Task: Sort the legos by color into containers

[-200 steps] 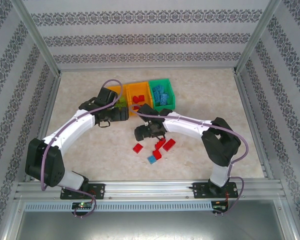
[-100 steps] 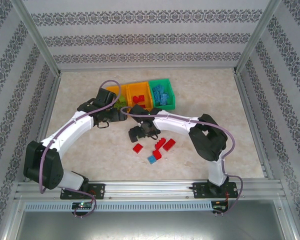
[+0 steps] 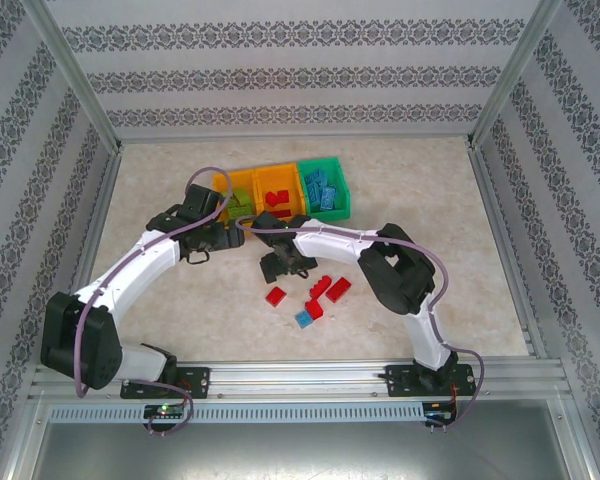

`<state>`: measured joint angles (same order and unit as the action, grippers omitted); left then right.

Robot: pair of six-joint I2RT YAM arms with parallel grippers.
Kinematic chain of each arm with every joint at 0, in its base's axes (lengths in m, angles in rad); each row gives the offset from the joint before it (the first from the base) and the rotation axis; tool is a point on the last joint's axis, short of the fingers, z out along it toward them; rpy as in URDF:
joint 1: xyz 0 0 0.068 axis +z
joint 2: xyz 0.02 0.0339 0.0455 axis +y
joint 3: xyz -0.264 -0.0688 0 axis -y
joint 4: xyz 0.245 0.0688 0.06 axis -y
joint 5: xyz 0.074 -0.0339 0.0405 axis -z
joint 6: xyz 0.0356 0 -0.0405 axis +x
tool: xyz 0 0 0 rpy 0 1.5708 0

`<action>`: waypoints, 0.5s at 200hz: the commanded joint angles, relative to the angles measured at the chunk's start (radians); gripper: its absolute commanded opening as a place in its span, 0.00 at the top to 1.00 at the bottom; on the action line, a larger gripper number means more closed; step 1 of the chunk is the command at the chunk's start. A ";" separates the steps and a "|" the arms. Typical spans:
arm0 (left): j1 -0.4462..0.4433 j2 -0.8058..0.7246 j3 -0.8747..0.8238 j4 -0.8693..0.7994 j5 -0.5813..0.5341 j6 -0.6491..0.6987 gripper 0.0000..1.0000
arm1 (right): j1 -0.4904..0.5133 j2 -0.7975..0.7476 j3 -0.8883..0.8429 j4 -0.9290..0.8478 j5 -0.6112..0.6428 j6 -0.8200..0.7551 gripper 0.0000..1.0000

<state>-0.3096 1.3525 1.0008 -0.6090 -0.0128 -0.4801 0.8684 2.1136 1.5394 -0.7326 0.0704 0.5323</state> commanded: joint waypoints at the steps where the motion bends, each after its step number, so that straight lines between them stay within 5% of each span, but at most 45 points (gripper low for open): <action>1: 0.020 -0.042 -0.025 -0.029 -0.024 -0.015 0.01 | 0.007 0.040 0.021 -0.033 0.029 0.031 0.17; 55: 0.031 -0.061 -0.060 -0.031 -0.022 -0.019 0.01 | 0.006 0.038 0.033 -0.033 0.042 0.017 0.34; 100: 0.038 -0.091 -0.099 -0.035 -0.029 -0.011 0.01 | 0.002 -0.001 0.074 -0.048 0.040 0.009 0.37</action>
<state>-0.2913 1.2976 0.9302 -0.6167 -0.0154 -0.4805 0.8684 2.1239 1.5711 -0.7536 0.0837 0.5465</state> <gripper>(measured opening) 0.994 0.655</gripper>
